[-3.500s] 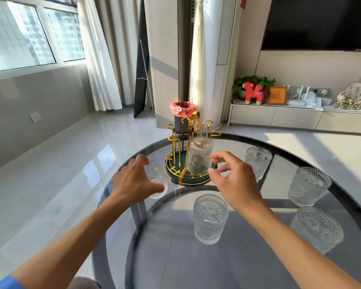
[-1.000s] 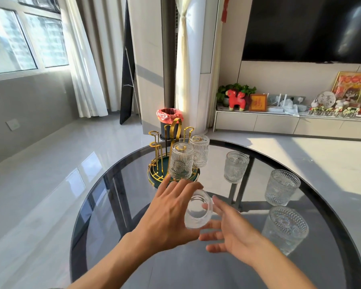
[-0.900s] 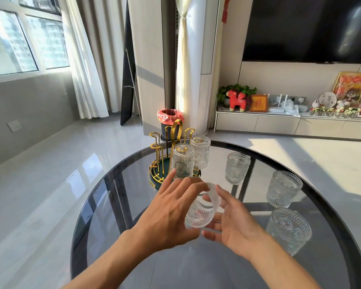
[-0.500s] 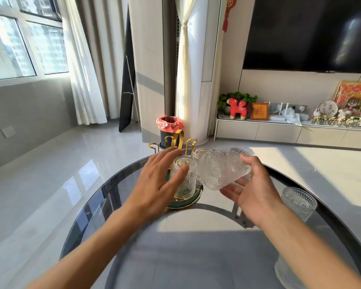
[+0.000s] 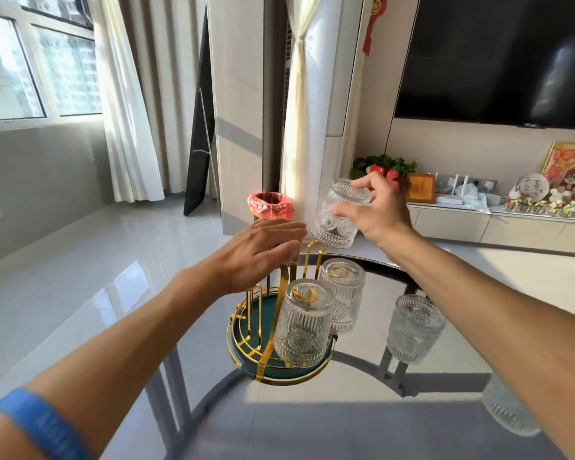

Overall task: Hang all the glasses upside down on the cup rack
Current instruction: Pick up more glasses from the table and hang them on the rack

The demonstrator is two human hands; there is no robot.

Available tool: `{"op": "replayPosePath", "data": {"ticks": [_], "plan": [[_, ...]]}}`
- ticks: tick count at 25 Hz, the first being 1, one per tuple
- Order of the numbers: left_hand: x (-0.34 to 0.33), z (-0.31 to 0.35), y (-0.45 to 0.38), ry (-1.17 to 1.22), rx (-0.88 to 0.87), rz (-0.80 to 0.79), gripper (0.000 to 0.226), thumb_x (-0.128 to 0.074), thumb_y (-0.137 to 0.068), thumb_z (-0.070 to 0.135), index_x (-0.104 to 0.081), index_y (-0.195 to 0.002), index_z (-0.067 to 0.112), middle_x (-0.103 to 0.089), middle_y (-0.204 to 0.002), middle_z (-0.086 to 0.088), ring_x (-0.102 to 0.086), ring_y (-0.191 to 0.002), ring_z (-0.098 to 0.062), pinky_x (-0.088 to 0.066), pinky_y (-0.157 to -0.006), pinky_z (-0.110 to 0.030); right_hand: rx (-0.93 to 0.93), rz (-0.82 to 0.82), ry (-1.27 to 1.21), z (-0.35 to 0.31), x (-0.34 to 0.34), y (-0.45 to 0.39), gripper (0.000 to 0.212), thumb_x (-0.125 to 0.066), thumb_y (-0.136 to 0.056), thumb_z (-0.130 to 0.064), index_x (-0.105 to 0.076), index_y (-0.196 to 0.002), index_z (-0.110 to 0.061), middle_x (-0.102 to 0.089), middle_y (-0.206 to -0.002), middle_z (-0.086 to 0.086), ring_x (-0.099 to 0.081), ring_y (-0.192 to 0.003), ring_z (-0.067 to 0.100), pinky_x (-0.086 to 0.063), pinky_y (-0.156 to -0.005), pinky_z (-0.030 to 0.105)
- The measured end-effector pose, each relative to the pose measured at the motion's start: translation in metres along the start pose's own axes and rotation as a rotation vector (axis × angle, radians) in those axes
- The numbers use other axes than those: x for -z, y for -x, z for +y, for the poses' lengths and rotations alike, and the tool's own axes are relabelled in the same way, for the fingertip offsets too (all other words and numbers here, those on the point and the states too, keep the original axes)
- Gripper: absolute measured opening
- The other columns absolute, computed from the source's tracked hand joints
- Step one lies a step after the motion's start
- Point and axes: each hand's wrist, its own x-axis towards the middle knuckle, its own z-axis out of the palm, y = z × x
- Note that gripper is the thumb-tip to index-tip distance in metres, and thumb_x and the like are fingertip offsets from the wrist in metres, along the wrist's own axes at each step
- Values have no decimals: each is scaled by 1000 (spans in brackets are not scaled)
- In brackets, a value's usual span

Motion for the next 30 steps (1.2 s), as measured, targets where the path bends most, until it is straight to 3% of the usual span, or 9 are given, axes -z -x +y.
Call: {"op": "replayPosePath", "data": {"ticks": [3,7,9,12,18,20,22,26,30], "plan": [[1,-1,3,43,-4,-9,52,-33,-96,43,-47,-141,19,-44,-147,7,-26,-121,18,-9,-92,8,-3,-111,156,8,-23,-2,47,-82,-57,-39,-59,-95,-27,-56,-87,-5,-52,-72,13,-33,-51,26],[2,-2,4,26,22,-28,57,-33,-93,51,-46,-142,24,-40,-152,6,-27,-127,9,-14,-104,-13,-32,-178,277,20,-40,2,44,-84,-58,-35,-56,-91,-26,-47,-76,-15,-43,-65,3,-29,-48,25],[2,-2,5,24,29,-31,57,-33,-93,51,-46,-142,24,-40,-152,5,-29,-130,4,-16,-106,-21,-79,-211,284,22,-44,0,44,-86,-56,-32,-57,-88,-24,-47,-76,-15,-43,-66,3,-30,-49,26],[2,-2,4,54,37,-37,56,-33,-93,50,-47,-141,25,-42,-151,6,-30,-126,6,-18,-104,-21,-160,-271,325,18,-51,-2,44,-88,-53,-28,-55,-82,-23,-54,-78,-8,-48,-67,9,-31,-50,26],[-1,4,0,-29,63,-47,62,-27,-93,54,-43,-143,23,-36,-155,3,-29,-133,0,-11,-108,-26,-193,-419,513,5,-52,-6,43,-87,-61,-27,-67,-97,-13,-68,-96,6,-62,-86,25,-43,-57,29],[-5,12,1,-170,85,-68,68,-23,-92,58,-34,-148,21,-25,-160,2,-20,-144,-6,-3,-110,-25,-156,-425,486,-3,-35,2,32,-77,-71,-36,-73,-94,-15,-71,-97,5,-64,-88,25,-51,-69,32],[-16,27,12,-276,112,23,69,-26,-95,58,-25,-151,17,-13,-162,1,-10,-148,-10,2,-116,-30,-97,-344,416,-3,-8,26,22,-68,-77,-38,-77,-87,-20,-74,-95,2,-65,-89,24,-52,-74,32],[-59,86,64,-137,41,332,57,-45,-96,41,-41,-145,13,-30,-158,-4,-25,-146,-19,-20,-118,-38,-56,-223,286,16,65,118,12,-65,-80,-29,-75,-79,-23,-75,-97,-3,-64,-95,20,-49,-79,32],[-127,136,115,-59,55,103,58,-50,-94,39,-42,-145,14,-39,-154,-4,-33,-143,-20,-25,-117,-39,-108,-327,447,48,134,197,20,-64,-78,-45,-71,-92,-31,-71,-111,-6,-63,-102,20,-50,-87,37]]}}
